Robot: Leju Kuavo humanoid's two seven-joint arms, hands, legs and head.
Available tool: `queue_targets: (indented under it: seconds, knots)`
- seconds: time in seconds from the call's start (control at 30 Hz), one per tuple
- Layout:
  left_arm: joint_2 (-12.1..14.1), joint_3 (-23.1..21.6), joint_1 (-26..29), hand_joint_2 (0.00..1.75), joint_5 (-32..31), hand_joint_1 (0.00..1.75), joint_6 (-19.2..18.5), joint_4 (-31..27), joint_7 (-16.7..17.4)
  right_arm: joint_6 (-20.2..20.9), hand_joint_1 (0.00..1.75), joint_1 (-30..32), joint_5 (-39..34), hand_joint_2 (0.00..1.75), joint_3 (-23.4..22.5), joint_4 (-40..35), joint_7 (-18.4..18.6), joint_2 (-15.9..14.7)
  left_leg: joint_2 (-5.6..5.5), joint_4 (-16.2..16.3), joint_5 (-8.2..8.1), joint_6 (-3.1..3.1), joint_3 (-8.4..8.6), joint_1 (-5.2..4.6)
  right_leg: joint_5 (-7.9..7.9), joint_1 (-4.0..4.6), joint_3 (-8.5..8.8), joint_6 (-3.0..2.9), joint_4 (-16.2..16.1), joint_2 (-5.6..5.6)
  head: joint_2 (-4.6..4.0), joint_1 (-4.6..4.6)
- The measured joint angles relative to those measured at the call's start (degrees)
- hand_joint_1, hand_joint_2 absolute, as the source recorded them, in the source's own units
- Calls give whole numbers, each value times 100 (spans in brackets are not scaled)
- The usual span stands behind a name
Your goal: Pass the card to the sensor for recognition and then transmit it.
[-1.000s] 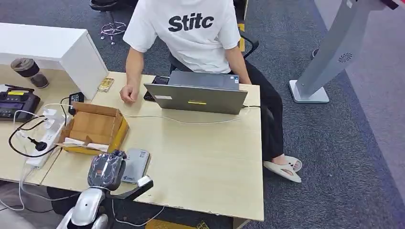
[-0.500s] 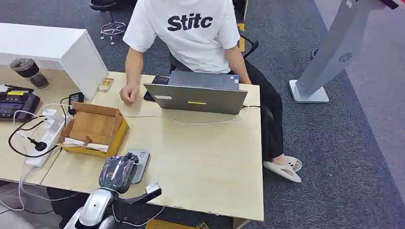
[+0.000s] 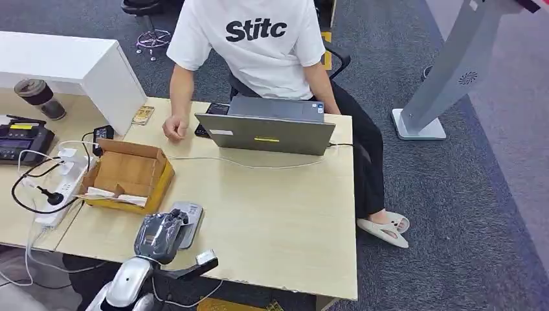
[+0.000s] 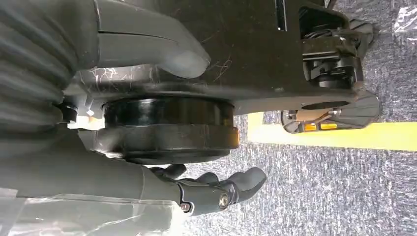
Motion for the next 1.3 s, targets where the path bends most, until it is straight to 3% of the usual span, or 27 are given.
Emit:
queue_targets:
  seconds: [0.23, 0.4, 0.53, 1.03, 1.3]
  knots:
    - [164, 20, -104, 175, 125, 175, 195, -85, 87, 2, 0, 3, -98, 175, 0, 0, -20, 0, 0, 0, 6, -7, 2, 6, 1, 2, -1, -1, 1, 0, 0, 0]
    - [271, 301, -550, 175, 1171, 175, 295, -433, -386, -83, 0, 4, -92, 175, 0, 2, -136, 0, -3, 1, 8, -9, 0, 6, 6, 3, 1, -7, 2, -4, 0, 0]
    - [378, 549, -923, 175, 1460, 175, 260, -507, -612, -138, 0, 4, -90, 175, 0, 2, -190, 0, -1, 1, 10, -12, 2, 6, 8, 3, 0, -10, 3, -1, 0, 0]
    - [682, 737, -1640, 175, 1305, 175, 144, -466, -715, -157, 0, 1, -55, 175, 0, 0, -118, 0, -1, 1, 11, -13, -1, 7, 9, 4, -1, -13, 4, -2, 0, 0]
    - [929, 723, -2360, 175, 616, 175, -136, -116, -472, -116, 0, -8, 35, 175, 0, 2, 4, 0, -2, 1, 18, -18, -1, 10, 12, 4, -6, -17, 5, -2, 0, 0]
